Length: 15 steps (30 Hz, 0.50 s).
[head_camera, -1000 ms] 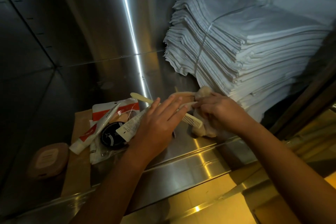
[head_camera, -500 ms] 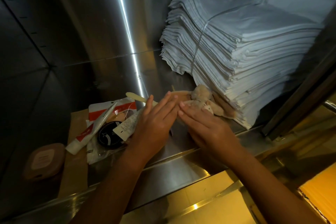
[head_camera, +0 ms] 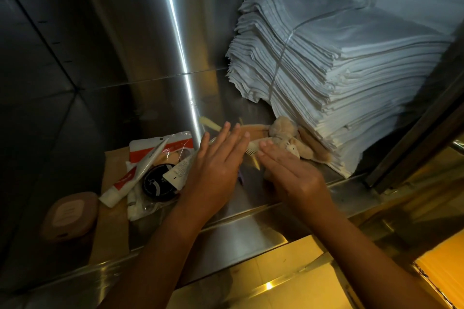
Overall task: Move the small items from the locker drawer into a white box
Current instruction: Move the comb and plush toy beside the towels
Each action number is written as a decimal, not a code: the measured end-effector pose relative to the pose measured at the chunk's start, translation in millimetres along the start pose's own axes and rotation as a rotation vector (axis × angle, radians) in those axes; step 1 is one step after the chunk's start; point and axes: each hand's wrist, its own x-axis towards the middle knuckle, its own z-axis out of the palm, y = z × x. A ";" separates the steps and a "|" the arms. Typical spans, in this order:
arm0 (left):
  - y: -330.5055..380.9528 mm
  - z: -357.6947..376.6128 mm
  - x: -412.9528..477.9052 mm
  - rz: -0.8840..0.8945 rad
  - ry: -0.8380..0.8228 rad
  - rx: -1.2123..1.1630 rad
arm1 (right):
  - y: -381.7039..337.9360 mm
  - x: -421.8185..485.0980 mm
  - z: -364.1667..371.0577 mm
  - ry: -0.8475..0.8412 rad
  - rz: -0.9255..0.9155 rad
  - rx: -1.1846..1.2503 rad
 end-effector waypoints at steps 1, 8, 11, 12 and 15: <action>-1.5 -0.5 -1.3 -0.020 -0.013 0.007 | 0.2 -1.0 1.2 -0.004 0.022 -0.026; -9.5 -4.4 -16.1 -0.122 -0.088 0.071 | -8.5 -3.8 14.8 -0.128 0.129 -0.163; -11.9 -4.0 -22.7 -0.169 -0.130 0.074 | -13.6 -5.0 21.4 -0.176 0.141 -0.132; -13.2 -4.1 -25.9 -0.193 -0.148 0.074 | -16.0 -4.7 24.5 -0.195 0.139 -0.112; -17.6 -1.5 -32.3 -0.241 -0.179 0.057 | -20.8 -3.8 29.8 -0.259 0.135 -0.086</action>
